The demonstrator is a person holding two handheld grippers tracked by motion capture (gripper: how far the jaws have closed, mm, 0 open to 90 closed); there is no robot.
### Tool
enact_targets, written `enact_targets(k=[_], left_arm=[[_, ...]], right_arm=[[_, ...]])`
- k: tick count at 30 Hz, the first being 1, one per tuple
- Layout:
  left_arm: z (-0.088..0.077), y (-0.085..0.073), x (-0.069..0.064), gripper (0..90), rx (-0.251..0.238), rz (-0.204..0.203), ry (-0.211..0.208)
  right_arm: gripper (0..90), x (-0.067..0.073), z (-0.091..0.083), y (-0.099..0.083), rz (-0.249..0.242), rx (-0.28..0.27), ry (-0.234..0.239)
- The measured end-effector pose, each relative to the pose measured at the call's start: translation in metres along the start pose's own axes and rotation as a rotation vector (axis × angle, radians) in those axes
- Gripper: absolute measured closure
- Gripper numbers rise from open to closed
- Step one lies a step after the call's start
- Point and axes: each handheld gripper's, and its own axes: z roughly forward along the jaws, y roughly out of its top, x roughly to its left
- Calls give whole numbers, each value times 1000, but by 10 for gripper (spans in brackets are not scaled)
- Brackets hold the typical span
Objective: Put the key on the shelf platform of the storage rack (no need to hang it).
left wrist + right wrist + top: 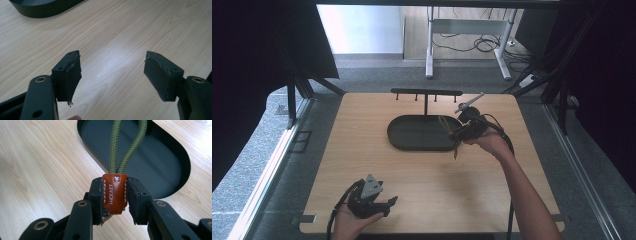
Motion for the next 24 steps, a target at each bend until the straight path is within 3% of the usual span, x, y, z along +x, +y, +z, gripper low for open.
enact_targets(k=[24], left_arm=[[1, -1, 0, 299, -2, -3, -8]], right_arm=[[676, -21, 20, 28, 23, 2, -7]])
